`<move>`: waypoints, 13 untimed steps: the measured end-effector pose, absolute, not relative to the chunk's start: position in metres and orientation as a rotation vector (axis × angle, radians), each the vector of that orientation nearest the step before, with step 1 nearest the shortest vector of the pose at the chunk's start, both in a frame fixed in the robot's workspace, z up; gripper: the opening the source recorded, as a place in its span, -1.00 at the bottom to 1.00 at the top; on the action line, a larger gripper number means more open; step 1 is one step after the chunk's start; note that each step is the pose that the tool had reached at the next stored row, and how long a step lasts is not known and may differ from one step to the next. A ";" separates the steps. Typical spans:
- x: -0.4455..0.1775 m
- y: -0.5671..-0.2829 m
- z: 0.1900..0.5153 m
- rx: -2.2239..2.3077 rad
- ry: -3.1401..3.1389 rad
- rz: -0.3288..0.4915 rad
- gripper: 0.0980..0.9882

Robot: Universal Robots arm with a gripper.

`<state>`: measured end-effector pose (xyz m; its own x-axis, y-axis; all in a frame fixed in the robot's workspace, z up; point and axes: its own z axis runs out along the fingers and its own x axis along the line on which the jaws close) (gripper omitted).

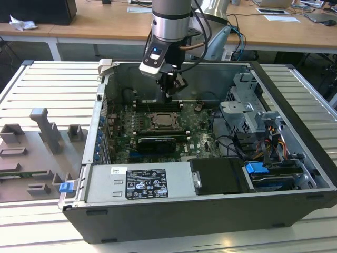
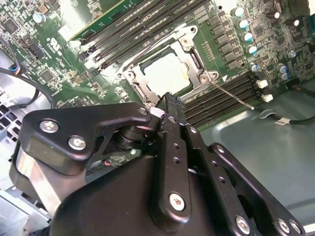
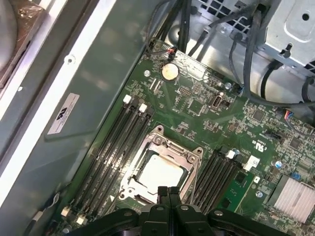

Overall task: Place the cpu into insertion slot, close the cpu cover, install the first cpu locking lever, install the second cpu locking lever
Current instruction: 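Install the first cpu locking lever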

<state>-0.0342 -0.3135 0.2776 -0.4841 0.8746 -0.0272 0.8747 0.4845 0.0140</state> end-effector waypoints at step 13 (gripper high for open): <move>-0.034 -0.313 0.278 1.508 2.721 -0.002 -0.98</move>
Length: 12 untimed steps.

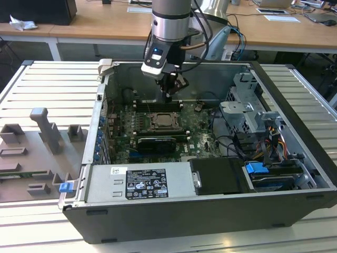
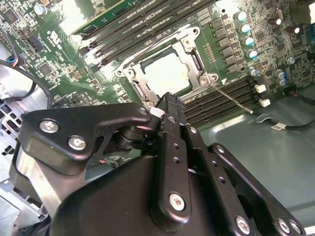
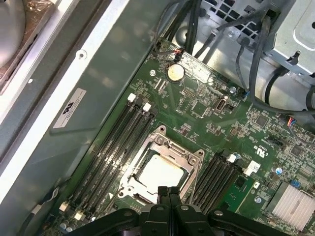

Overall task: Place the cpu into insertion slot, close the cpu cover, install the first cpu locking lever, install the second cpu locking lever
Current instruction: 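Install the first cpu locking lever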

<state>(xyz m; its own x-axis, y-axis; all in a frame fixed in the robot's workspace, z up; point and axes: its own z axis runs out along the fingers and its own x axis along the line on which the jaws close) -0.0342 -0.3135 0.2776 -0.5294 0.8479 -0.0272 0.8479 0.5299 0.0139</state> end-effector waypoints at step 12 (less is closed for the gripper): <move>-0.034 -0.313 0.278 1.361 2.797 0.001 -0.98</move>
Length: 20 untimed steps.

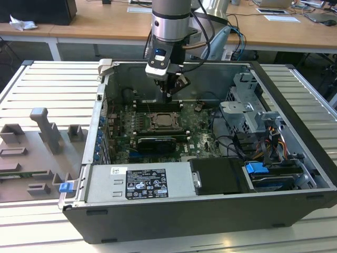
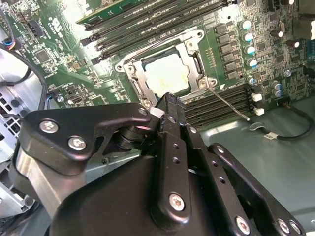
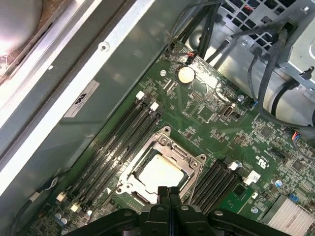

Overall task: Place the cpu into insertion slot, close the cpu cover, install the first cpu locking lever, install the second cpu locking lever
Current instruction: 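Install the first cpu locking lever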

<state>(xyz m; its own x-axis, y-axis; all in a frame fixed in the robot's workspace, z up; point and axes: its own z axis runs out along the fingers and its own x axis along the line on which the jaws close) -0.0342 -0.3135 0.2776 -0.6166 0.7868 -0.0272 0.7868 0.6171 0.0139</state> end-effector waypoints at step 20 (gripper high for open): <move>-0.034 -0.313 0.278 1.182 2.878 0.004 -0.98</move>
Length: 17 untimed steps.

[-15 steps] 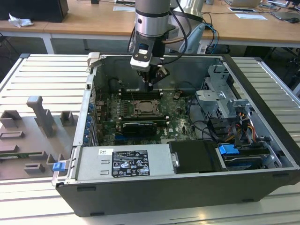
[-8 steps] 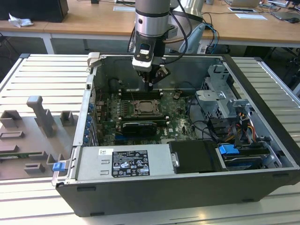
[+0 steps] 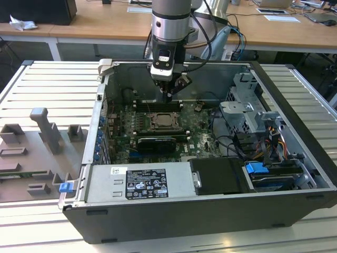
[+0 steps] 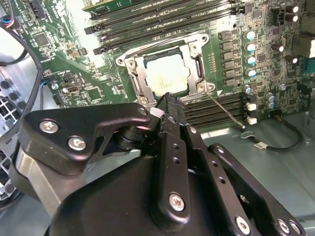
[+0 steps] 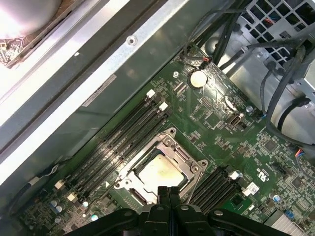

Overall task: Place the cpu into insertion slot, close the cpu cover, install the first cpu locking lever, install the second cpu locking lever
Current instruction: 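Install the first cpu locking lever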

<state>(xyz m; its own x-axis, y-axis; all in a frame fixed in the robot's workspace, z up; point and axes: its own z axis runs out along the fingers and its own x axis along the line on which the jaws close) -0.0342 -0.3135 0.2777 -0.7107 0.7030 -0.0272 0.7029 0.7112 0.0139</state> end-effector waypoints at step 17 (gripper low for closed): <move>-0.034 -0.313 0.278 0.817 3.002 0.010 -0.98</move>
